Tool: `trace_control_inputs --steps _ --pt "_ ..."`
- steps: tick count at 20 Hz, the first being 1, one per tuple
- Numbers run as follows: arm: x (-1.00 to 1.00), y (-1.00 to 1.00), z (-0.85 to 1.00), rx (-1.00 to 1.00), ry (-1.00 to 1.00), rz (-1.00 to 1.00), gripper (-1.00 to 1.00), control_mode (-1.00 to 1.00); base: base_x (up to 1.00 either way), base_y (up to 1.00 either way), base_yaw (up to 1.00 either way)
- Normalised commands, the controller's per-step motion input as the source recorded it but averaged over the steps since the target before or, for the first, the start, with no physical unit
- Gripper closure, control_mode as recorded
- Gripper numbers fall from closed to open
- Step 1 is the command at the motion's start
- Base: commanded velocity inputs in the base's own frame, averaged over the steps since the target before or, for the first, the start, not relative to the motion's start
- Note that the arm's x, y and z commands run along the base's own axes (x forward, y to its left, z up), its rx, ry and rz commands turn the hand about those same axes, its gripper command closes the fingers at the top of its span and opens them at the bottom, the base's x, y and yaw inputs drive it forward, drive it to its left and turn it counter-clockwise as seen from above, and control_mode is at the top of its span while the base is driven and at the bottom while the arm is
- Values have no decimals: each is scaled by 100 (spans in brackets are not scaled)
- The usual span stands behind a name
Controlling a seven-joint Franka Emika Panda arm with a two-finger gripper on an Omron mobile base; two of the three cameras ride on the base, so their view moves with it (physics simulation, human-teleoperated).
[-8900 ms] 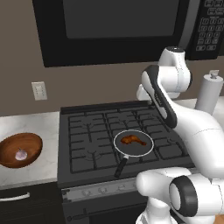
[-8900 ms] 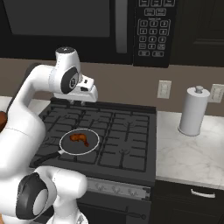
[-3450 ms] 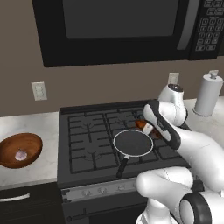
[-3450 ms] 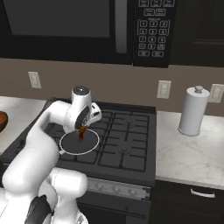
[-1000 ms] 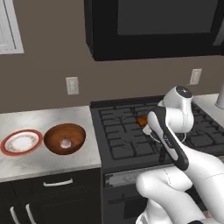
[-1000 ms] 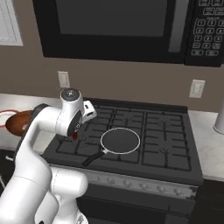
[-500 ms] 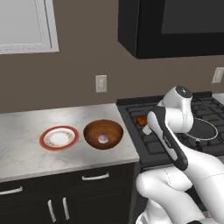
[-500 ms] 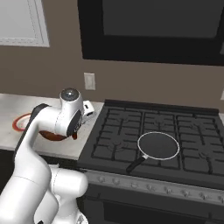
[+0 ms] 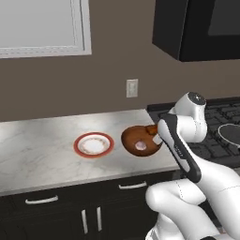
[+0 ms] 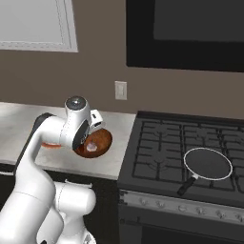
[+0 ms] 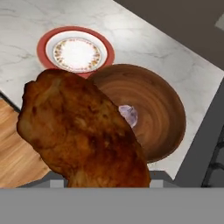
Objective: Place the chicken drumstick on the plate and place the garlic on the same plate.
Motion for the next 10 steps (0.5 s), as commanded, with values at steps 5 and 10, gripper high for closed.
trace_control_inputs --steps 5,10 --pt "0 0 0 0 0 0 100 100 38 53 0" --pt "0 0 0 0 0 0 100 100 25 50 0"
